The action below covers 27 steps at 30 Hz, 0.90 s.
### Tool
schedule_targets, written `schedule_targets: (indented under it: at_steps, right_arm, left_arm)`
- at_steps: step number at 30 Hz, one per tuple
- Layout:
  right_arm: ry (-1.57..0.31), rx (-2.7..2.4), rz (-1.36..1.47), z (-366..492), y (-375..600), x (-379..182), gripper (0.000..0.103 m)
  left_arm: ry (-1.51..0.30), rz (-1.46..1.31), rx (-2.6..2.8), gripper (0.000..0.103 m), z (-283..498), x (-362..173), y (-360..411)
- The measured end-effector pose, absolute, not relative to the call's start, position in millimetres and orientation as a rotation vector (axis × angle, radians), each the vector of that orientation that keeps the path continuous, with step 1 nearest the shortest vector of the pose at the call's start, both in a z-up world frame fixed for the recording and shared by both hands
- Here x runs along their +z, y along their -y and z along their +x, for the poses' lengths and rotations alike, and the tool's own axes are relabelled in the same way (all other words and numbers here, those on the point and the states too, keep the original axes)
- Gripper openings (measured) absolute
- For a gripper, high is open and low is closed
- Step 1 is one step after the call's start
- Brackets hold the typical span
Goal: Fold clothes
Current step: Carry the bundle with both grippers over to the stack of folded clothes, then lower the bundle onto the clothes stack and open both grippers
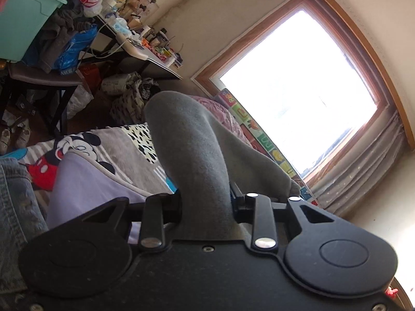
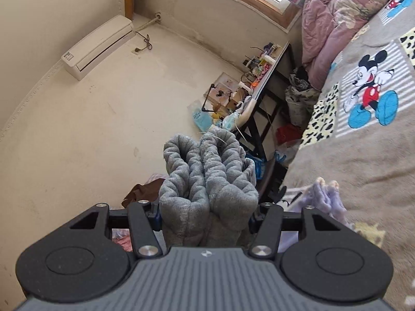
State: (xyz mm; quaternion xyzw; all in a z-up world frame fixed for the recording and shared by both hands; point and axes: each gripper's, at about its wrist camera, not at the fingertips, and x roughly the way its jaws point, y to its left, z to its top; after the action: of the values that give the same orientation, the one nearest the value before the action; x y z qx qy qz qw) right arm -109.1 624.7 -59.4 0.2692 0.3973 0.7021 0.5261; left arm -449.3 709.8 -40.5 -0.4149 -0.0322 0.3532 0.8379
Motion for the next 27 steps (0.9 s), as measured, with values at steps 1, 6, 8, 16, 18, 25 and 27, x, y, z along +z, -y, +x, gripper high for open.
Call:
schedule_targets:
  at_steps: [1,6,8,16,18,25,27]
  right_arm:
    - [-0.963,1.66,0.643,-107.2,-637.0,-69.9,0.055]
    - [-1.211,1.387,0.352,-111.1,-710.2,-167.3,0.052]
    - [-1.203,1.387,0.407,-109.0,-706.4,-174.8,0.052]
    - [-1.195,1.427,0.435,-104.3,-693.4,-156.7,0.061]
    - [-1.141,1.423,0.423,-103.7,-681.2,-143.6,0.07]
    - [-0.928,1.459,0.211,-111.4,-584.9,-96.3,0.085]
    - [-0.889,1.451,0.158,-115.7,-538.4,-87.7,0.09]
  left_arm:
    - [0.042,-0.892,0.795,0.033,-448.2,-48.1,-720.0]
    - [-0.378,-0.882,1.18,0.049,-401.5,-116.1,-763.6]
    - [-0.376,-0.864,1.185,0.049,-398.9,-119.8,-764.4]
    - [-0.324,-0.863,1.217,0.051,-408.5,-102.2,-742.5]
    - [-0.298,-0.808,1.249,0.057,-411.1,-89.1,-723.9]
    - [-0.222,-0.752,1.12,0.068,-420.4,-72.8,-628.3]
    - [-0.247,-0.745,1.086,0.069,-416.0,-74.7,-596.1]
